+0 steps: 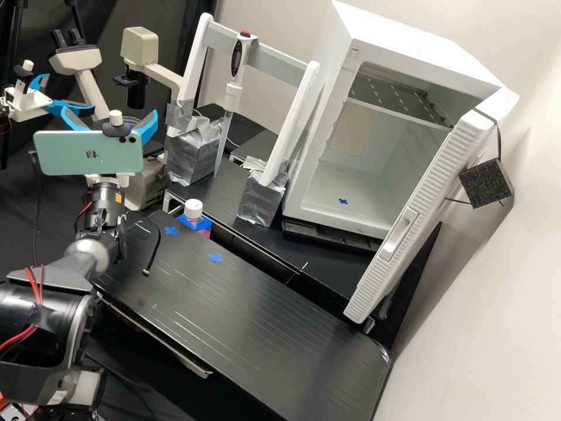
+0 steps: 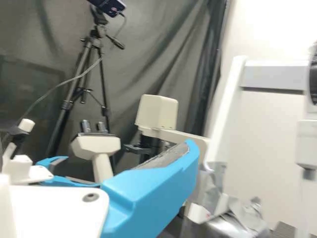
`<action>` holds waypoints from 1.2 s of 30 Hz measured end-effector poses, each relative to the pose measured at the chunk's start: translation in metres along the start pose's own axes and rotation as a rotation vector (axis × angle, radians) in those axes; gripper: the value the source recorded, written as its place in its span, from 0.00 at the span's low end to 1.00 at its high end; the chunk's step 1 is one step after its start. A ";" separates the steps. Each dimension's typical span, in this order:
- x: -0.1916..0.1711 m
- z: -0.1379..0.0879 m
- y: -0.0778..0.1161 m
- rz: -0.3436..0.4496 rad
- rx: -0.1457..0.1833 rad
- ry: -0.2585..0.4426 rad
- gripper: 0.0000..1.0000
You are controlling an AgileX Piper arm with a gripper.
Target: Move the petri dish to the bench
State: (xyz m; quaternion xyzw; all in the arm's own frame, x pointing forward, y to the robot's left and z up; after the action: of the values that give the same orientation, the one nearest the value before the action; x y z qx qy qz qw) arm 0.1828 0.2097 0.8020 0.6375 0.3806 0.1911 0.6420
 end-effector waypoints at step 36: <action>0.183 0.063 -0.101 -0.172 0.013 -0.227 1.00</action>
State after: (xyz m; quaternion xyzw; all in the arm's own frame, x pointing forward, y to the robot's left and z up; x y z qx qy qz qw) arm 0.3211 0.2892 0.6536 0.6241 0.3602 0.0597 0.6908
